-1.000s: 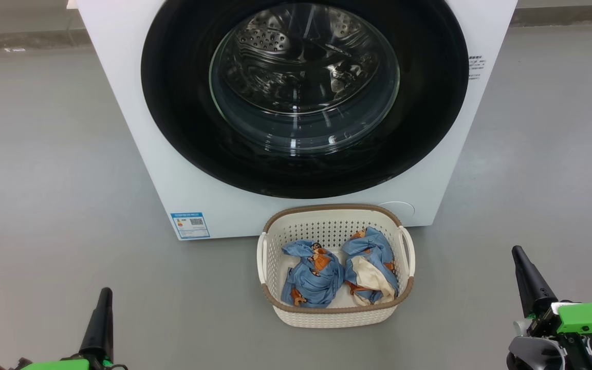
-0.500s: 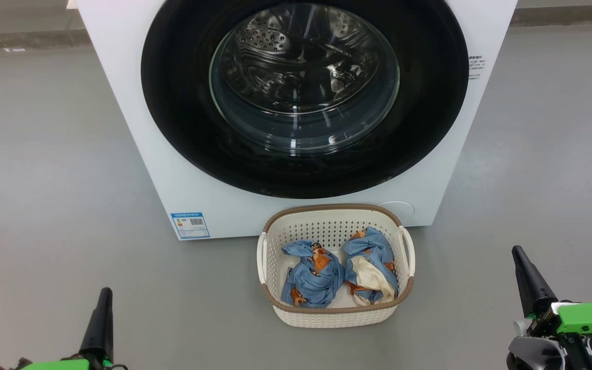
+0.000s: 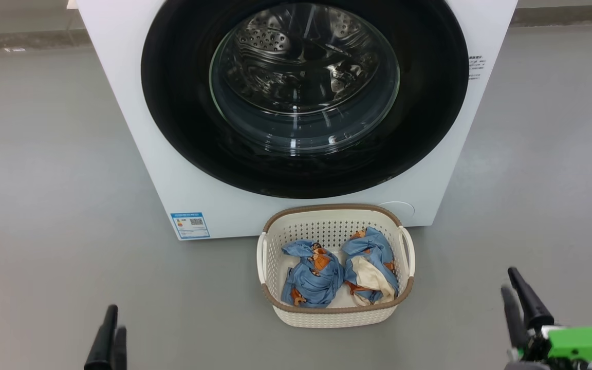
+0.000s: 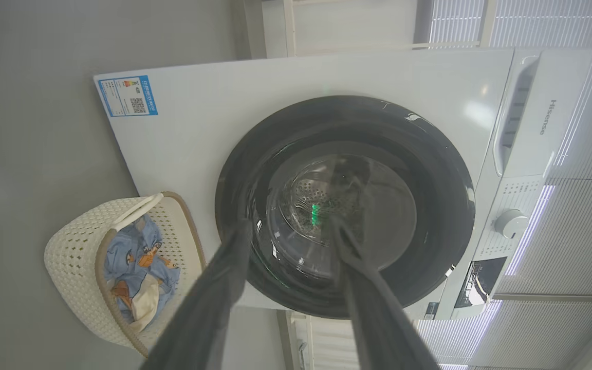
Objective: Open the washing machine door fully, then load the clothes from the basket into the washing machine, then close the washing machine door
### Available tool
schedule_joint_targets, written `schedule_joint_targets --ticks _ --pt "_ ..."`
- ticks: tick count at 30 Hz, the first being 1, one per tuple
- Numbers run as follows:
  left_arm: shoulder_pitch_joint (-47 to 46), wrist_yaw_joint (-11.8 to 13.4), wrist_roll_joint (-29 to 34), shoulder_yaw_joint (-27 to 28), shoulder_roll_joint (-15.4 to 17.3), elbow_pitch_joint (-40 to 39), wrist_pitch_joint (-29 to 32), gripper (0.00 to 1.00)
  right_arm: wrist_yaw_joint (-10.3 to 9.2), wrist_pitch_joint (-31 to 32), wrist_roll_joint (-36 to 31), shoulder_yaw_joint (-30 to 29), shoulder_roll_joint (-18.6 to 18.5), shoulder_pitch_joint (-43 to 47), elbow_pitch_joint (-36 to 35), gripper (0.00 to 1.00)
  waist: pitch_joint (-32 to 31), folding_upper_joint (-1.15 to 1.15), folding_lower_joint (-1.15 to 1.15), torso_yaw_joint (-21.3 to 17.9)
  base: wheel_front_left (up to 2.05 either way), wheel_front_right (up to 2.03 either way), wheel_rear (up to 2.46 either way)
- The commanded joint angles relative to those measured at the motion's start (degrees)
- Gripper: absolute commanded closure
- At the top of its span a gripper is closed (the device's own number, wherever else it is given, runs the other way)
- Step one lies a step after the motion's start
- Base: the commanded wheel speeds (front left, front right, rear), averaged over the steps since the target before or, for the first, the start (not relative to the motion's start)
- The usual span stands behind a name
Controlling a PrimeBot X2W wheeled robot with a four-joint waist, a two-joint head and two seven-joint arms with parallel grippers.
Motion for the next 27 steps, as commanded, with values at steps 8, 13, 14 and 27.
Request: schedule_joint_targets --ticks 8,13,14,27 --pt "0.2 0.0 1.03 -0.59 -0.03 -0.47 -1.43 0.0 0.01 -1.37 -0.62 0.64 -0.03 0.32 0.04 0.0 -0.01 0.0 0.06 0.15 0.0 0.0 0.0" --pt "0.11 -0.01 2.84 -0.84 0.12 -1.15 -2.11 0.0 0.02 -2.11 -1.88 1.18 -0.37 0.19 -0.3 0.0 0.11 0.0 0.01 0.23 0.0 0.0 0.0" --pt "0.09 -0.01 3.38 -0.93 0.15 -1.3 -2.28 0.0 0.02 -2.29 -2.3 1.28 -0.48 0.13 -0.42 0.0 0.13 0.0 0.01 0.25 0.0 0.0 0.0" --pt "-0.19 -0.01 12.9 -1.77 0.79 -2.04 -4.47 0.0 0.05 -4.5 -11.86 2.12 -1.47 -0.39 -1.57 0.0 0.33 0.0 0.0 0.56 0.0 0.0 0.0"
